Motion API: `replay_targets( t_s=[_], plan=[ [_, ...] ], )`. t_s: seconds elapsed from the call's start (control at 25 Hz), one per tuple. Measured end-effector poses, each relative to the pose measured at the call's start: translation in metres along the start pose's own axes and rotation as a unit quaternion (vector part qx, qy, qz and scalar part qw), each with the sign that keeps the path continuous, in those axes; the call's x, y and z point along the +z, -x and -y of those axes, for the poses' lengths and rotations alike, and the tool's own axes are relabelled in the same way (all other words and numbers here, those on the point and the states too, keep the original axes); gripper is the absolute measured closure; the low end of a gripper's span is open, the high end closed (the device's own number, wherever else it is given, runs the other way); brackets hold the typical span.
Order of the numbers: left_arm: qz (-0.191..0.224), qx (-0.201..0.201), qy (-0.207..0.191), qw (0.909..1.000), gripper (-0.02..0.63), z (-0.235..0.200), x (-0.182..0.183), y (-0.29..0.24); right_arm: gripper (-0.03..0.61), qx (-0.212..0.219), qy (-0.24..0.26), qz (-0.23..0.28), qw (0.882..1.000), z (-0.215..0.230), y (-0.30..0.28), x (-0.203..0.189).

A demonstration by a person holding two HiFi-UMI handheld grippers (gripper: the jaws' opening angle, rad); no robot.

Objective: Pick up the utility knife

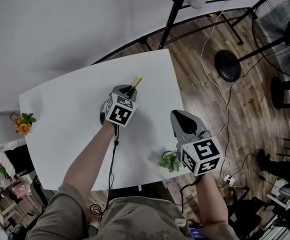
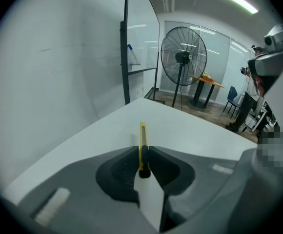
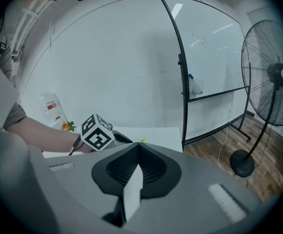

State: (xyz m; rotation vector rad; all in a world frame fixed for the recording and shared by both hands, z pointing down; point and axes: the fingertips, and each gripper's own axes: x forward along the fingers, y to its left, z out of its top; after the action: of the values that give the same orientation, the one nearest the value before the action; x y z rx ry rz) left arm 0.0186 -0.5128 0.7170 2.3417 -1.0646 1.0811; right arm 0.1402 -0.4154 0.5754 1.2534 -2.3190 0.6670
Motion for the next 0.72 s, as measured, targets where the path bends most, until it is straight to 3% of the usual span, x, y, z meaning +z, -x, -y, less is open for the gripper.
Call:
replay_targets(
  t_s=[0.36,0.72],
  plan=[
    [0.113,0.021,-0.014,0.9933,0.549,-0.001,0.073,0.1,0.55,-0.006,0.027,0.059,0.998,-0.021,0.044,0.056],
    [0.229,0.025,-0.029,0.9727,0.549,0.032,0.128,0.242,0.55,-0.008,0.093,0.154,0.984,-0.07,0.123,0.135]
  ],
)
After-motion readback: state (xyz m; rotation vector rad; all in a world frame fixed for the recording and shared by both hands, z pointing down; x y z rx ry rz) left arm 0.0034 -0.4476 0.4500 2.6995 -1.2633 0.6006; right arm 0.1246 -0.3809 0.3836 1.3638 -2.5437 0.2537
